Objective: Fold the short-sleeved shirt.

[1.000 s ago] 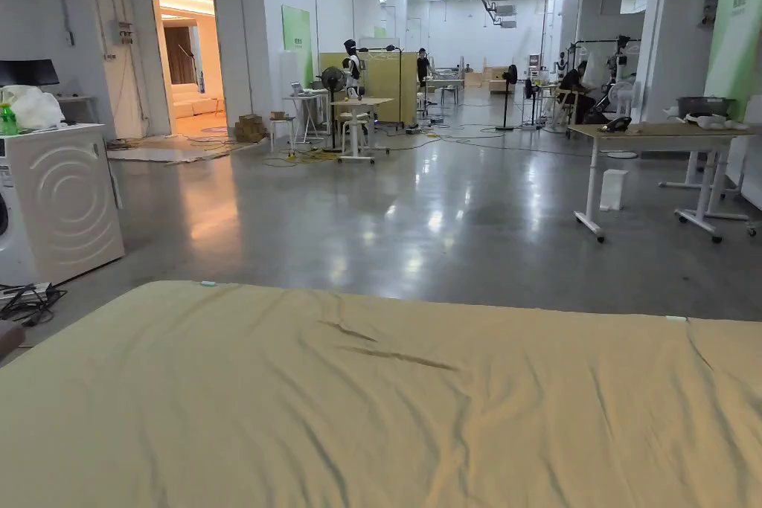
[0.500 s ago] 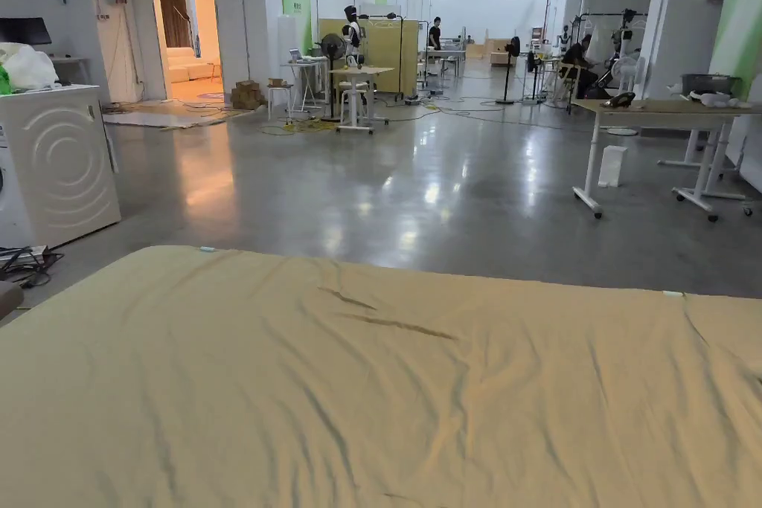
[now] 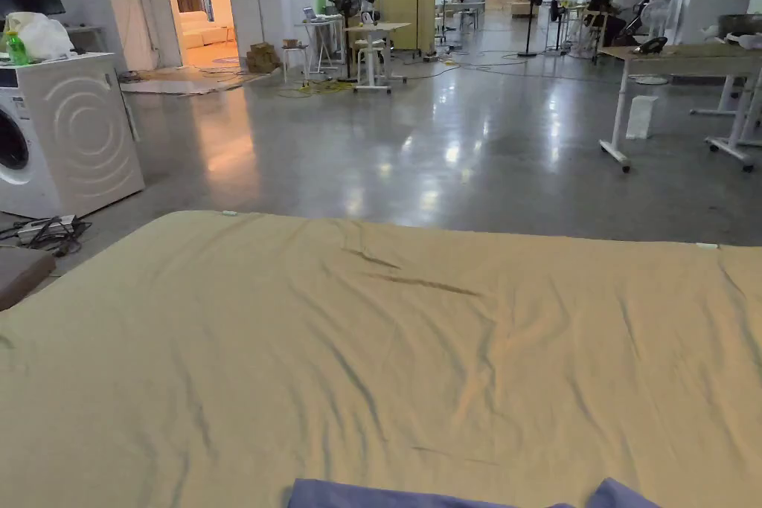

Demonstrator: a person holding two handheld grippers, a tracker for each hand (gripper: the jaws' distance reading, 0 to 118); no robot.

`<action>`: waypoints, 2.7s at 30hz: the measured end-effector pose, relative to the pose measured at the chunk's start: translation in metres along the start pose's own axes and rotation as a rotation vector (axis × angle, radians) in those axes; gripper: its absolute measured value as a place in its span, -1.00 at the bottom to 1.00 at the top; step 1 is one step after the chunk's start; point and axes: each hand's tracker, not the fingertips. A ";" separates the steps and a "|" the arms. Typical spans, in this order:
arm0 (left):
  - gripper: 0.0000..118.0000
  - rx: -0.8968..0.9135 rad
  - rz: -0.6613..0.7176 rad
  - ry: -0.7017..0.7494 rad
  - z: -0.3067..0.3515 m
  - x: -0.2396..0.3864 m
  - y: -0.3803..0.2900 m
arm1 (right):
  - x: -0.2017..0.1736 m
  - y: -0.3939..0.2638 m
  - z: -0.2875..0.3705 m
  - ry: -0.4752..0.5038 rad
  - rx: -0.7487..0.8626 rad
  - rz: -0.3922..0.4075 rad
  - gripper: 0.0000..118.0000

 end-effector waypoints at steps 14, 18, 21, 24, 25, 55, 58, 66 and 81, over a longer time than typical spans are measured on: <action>-0.99 -0.337 0.104 0.013 -0.238 -0.093 -0.038 | 0.023 -0.030 -0.025 -0.064 -0.164 -0.021 -1.00; -0.21 -0.541 0.101 0.070 -0.315 -0.110 -0.065 | 0.037 -0.039 -0.026 -0.105 -0.219 -0.040 -1.00; 0.69 -0.658 0.073 0.097 -0.347 -0.115 -0.078 | 0.045 -0.047 -0.026 -0.136 -0.257 -0.063 -1.00; 0.87 -0.669 0.073 0.068 -0.362 -0.115 -0.084 | 0.053 -0.056 -0.026 -0.163 -0.291 -0.093 -1.00; 0.87 -0.686 0.072 0.066 -0.368 -0.114 -0.086 | 0.056 -0.059 -0.027 -0.166 -0.302 -0.108 -1.00; -0.70 -0.911 -0.304 0.103 -0.412 -0.050 -0.099 | 0.094 -0.015 -0.161 -0.042 -0.286 0.106 -0.37; -0.70 -0.939 -0.266 0.087 -0.417 -0.056 -0.096 | 0.110 -0.009 -0.241 0.027 -0.424 0.081 0.68; -0.70 -0.992 -0.224 0.074 -0.429 -0.062 -0.091 | 0.123 -0.039 -0.413 0.047 -0.827 0.241 0.64; -0.70 -0.935 -0.216 0.062 -0.415 -0.063 -0.094 | 0.106 -0.052 -0.419 0.158 -0.872 0.266 -0.87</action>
